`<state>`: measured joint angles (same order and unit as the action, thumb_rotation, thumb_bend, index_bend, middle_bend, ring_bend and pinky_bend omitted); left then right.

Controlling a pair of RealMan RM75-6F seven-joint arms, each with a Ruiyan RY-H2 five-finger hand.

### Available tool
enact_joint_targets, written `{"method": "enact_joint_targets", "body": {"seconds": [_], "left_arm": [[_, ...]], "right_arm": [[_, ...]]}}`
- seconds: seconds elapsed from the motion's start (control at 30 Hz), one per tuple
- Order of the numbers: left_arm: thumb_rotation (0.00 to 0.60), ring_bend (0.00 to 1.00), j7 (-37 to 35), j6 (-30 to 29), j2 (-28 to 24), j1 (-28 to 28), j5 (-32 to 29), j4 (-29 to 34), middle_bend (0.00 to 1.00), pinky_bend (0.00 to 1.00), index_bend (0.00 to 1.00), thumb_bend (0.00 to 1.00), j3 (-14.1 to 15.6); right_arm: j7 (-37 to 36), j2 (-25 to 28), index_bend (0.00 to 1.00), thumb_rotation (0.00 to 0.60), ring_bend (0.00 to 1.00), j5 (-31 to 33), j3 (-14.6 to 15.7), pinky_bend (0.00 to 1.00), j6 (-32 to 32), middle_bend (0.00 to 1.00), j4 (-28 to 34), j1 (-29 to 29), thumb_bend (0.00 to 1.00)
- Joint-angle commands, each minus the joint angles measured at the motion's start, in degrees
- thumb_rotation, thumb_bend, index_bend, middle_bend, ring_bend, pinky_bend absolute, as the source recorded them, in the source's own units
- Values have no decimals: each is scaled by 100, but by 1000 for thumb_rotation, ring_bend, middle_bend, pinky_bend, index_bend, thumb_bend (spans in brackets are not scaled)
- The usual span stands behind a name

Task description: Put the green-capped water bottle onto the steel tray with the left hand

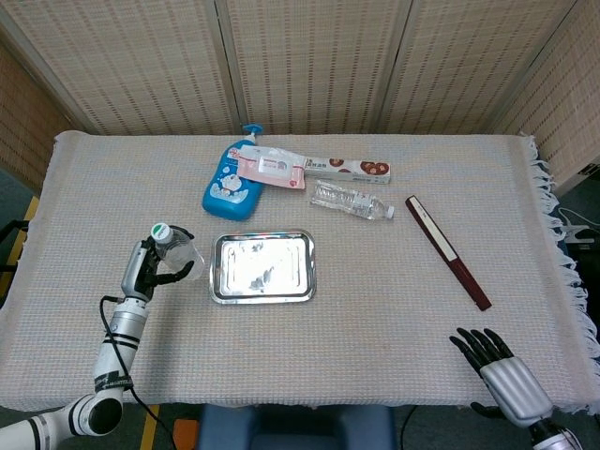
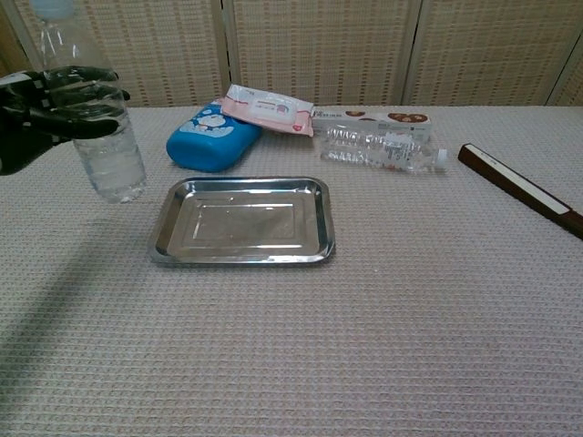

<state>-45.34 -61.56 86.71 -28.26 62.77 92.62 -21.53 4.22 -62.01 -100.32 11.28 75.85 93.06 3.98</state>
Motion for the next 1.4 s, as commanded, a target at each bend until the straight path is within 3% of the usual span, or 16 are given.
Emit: {"method": "enact_joint_targets", "body": {"seconds": [0.03,0.2,0.4,0.77,0.87,0.97,1.03,1.17,1.4], "left_arm": [[600,353,281,257,672,-482,-101,-578,556,468,540,668,-145],[600,349,440,269,1319,-819,177,-1423,554,465,538,669,-92],[600,342,237,537,1707,-967,177,-2017,543,457,530,669,-73],[600,330,330,586,1809,-971,210,-1938,531,450,517,664,-106],[600,250,360,627,1786,-955,312,-1982,438,373,421,613,-14],[600,46,468,769,1746,-976,388,-2070,175,159,156,537,114],[600,0,618,732,1781,-989,448,-2190,60,78,43,504,169],[600,0,723,687,1833,-1012,580,-2313,2,31,1,462,238],[600,0,605,648,1781,-988,747,-2284,0,17,0,413,276]], "right_arm": [[-81,10,0,600,0,114,-29,0,-134,0,-3,69,15],[-197,49,0,600,0,200,-46,0,-190,0,-9,98,15],[-276,93,0,600,0,198,-53,0,-107,0,-20,77,15],[-314,117,0,600,0,142,-34,0,-48,0,-20,62,15],[-318,126,0,600,0,112,-26,0,-7,0,-18,48,15],[-325,133,0,600,0,104,-27,0,16,0,-19,40,15],[-325,134,0,600,0,104,-27,0,16,0,-18,40,15],[-321,131,0,600,0,102,-28,0,14,0,-18,40,15],[-275,97,0,600,0,140,-34,0,-59,0,-37,57,15]]}}
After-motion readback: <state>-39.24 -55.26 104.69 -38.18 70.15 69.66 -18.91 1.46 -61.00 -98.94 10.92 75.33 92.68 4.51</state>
